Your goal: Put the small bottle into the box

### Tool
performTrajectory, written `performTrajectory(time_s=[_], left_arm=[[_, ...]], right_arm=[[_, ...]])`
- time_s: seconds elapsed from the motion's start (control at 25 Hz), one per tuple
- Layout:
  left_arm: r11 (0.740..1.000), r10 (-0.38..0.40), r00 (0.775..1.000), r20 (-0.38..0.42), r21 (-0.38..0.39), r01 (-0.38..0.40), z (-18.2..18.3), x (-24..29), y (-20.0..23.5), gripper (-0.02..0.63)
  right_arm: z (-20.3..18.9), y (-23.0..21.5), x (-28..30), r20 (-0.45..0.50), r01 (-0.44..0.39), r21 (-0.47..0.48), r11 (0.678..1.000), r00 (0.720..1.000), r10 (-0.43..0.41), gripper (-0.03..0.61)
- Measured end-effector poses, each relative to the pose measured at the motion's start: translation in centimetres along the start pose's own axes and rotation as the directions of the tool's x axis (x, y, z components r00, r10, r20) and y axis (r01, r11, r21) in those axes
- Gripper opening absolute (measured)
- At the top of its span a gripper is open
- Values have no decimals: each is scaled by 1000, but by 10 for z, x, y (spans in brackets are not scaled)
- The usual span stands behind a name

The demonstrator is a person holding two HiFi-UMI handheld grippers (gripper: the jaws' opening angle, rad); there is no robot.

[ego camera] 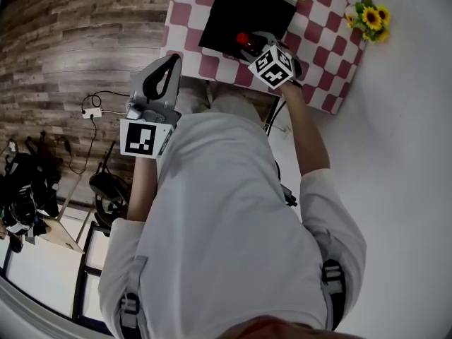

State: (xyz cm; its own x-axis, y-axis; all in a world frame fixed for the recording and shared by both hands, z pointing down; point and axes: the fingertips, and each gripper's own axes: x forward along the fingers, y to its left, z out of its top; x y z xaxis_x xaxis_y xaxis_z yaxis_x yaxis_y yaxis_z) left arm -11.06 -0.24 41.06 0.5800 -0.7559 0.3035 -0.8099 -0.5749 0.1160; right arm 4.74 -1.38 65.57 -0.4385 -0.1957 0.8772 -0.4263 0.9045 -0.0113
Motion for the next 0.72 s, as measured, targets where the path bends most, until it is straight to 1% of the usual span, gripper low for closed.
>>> performTrajectory(time_s=[0.16,0.4,0.56,0.72], left_arm=[[1000,11,1000,0,-17,-11,-2,2,3,-2],[999,31,999,-5,-37,-31,-6,1,8,-2],[998,40,999,-6,-51,-40,-8,0,11,-2],[996,51,999,-3,-74,-51,-9,0,14,-2]], right_arm=[[-12,6,18,-98,-50,-31,998,994,47,213],[-26,8,36,-233,-94,-70,993,969,76,213],[-36,11,48,-293,-138,-91,986,950,106,215],[-38,15,56,-318,-176,-101,979,938,136,215]])
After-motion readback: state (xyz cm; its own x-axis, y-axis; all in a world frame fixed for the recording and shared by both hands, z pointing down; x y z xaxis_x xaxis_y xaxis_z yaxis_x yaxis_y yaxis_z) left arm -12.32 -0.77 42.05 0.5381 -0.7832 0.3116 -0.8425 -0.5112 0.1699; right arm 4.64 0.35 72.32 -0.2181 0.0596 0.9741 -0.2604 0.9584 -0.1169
